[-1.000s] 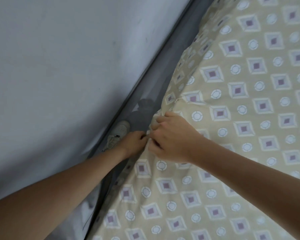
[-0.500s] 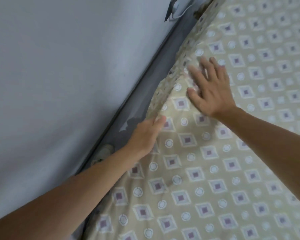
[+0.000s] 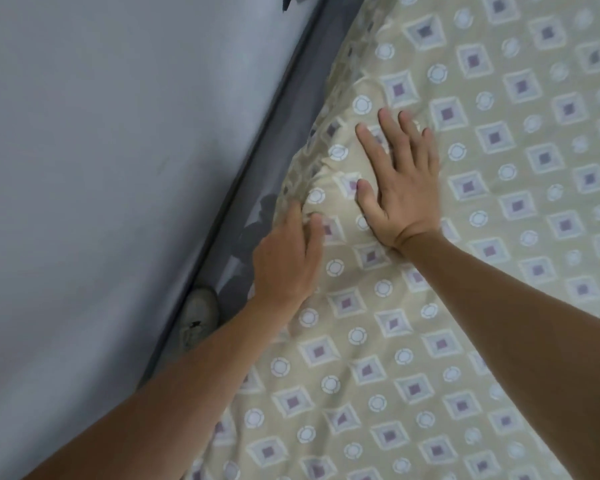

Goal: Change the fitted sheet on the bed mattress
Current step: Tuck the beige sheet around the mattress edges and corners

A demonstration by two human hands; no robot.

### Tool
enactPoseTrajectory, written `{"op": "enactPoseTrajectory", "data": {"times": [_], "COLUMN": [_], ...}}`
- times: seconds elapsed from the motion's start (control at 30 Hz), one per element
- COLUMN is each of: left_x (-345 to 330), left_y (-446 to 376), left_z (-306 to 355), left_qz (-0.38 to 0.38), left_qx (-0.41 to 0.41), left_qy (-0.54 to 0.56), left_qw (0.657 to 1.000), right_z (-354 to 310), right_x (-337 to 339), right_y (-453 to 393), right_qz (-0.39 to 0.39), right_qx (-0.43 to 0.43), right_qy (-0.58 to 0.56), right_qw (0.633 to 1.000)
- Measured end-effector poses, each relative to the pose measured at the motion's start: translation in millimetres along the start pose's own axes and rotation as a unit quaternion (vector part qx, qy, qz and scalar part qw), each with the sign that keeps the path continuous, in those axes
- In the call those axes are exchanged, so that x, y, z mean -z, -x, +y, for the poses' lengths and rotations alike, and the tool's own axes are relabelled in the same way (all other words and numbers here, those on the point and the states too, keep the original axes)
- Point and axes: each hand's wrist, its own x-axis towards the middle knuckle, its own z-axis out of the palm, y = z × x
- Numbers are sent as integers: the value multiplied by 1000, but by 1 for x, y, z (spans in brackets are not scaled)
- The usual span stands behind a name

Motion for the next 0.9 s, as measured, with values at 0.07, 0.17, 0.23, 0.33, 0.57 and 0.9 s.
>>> {"op": "enactPoseTrajectory", "data": {"times": [0.07,0.17,0.23,0.33,0.57,0.9], "left_x": [-5,-9,-8,-10,-11,-24], "left_y": [-17,-17,-17,-20,-20,-22], "left_z": [13,18,19,21,22,21], "left_qz": [5,15,14,18,47,90], "left_qx": [4,16,10,13,34,39], "left_qy": [-13,-48,-54,-53,-86,-145], "left_qw": [1000,999,998,998,995,985], "right_z": [1,2,2,4,4,9], "right_x": [1,1,0,0,5,6], "right_y": [-4,-4,-5,-8,-8,-6], "right_qz": [0,-6,-12,-13,-60,-111], "right_qx": [0,-6,-7,-10,-13,-4], "right_qy": [0,3,5,5,10,15], "right_qw": [1000,1000,1000,1000,998,994]}}
